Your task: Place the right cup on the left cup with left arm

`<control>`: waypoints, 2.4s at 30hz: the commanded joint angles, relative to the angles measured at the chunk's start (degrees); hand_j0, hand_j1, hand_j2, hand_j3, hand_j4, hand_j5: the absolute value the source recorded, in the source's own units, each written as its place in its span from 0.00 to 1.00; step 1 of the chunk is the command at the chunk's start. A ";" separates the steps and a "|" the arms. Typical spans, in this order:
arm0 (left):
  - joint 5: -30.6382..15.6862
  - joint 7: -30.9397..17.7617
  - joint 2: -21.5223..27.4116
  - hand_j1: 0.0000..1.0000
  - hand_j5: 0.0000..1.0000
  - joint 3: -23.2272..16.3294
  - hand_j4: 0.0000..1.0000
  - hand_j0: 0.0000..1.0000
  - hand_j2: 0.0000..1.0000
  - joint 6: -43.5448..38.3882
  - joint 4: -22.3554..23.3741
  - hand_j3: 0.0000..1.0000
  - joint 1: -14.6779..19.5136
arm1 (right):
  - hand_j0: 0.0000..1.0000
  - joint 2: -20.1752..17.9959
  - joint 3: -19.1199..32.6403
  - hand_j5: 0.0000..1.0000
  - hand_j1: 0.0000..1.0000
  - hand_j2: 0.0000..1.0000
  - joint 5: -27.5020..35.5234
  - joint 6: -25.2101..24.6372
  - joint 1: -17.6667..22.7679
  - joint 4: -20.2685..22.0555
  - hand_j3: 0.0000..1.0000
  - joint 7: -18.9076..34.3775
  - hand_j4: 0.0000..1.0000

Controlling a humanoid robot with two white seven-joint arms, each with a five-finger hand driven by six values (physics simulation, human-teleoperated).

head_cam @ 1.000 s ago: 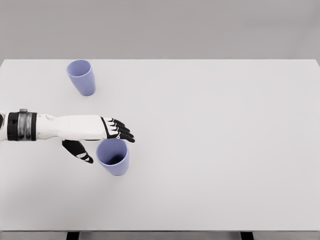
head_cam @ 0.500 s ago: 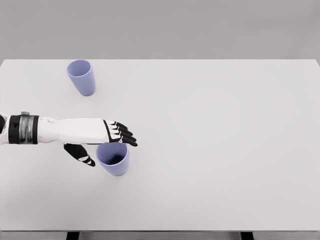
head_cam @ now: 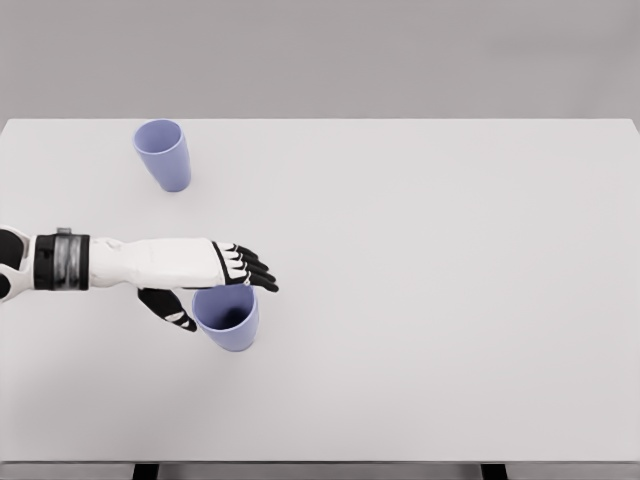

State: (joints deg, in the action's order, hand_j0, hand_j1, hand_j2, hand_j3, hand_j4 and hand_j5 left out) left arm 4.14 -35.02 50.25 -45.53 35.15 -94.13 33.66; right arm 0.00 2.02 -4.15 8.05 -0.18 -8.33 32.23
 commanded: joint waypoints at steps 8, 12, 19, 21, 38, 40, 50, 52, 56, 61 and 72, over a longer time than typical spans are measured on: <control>-0.18 0.02 -0.41 1.00 1.00 -0.08 1.00 1.00 1.00 -0.15 0.80 1.00 -0.70 | 1.00 0.00 0.00 1.00 1.00 1.00 -0.07 0.03 0.00 -0.02 1.00 0.02 1.00; 1.84 0.02 -0.94 1.00 1.00 0.01 1.00 1.00 1.00 -0.15 1.23 1.00 -0.70 | 1.00 0.00 0.00 1.00 1.00 1.00 -0.07 0.03 0.00 0.07 1.00 0.02 1.00; 2.19 0.02 -1.29 1.00 1.00 0.01 1.00 1.00 1.00 -0.15 2.03 1.00 -1.41 | 1.00 0.00 0.00 1.00 1.00 1.00 -0.07 0.03 0.00 -0.02 1.00 0.02 1.00; 2.01 0.02 -1.29 1.00 1.00 0.01 1.00 1.00 1.00 -0.15 2.11 1.00 -1.41 | 1.00 0.00 0.00 1.00 1.00 1.00 -0.07 0.03 0.00 -0.02 1.00 0.02 1.00; -6.95 0.02 0.47 0.48 0.48 1.32 0.48 0.48 0.48 -0.15 2.73 0.48 -1.76 | 1.00 0.00 0.00 1.00 1.00 1.00 -0.07 0.03 0.00 -0.02 1.00 0.02 1.00; -8.80 0.02 0.47 0.48 0.48 1.24 0.48 0.48 0.48 -0.15 2.90 0.48 -1.67 | 1.00 0.00 0.00 1.00 1.00 1.00 -0.07 0.03 0.00 -0.02 1.00 0.02 1.00; -14.07 0.02 1.70 0.48 0.48 1.41 0.48 0.48 0.48 -0.15 6.68 0.48 -0.79 | 1.00 0.00 0.00 1.00 1.00 1.00 -0.07 0.03 0.00 -0.02 1.00 0.02 1.00; -14.33 0.02 1.70 0.47 0.47 2.55 0.47 0.47 0.47 -0.15 8.35 0.47 -0.70 | 1.00 0.00 0.00 1.00 1.00 1.00 -0.07 0.03 0.00 -0.02 1.00 0.02 1.00; -16.27 0.02 1.61 0.47 0.47 3.70 0.47 0.47 0.47 -0.15 11.52 0.47 -0.62 | 1.00 0.00 0.00 1.00 1.00 1.00 -0.07 0.03 0.00 -0.02 1.00 0.02 1.00; -17.59 0.02 1.43 0.47 0.47 3.70 0.47 0.47 0.47 -0.15 17.23 0.47 2.37 | 1.00 0.00 0.00 1.00 1.00 1.00 -0.07 0.03 0.00 -0.02 1.00 0.02 1.00; -19.52 0.02 1.17 0.48 0.48 3.61 0.48 0.48 0.48 -0.15 25.49 0.48 8.52 | 1.00 0.00 0.00 1.00 1.00 1.00 -0.07 0.03 0.00 -0.02 1.00 0.02 1.00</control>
State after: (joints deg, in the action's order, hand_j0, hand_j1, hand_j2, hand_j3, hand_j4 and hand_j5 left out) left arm -14.63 -35.08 51.39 -41.98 35.07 -70.14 42.80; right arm 0.00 2.02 -4.15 8.06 -0.18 -8.33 32.23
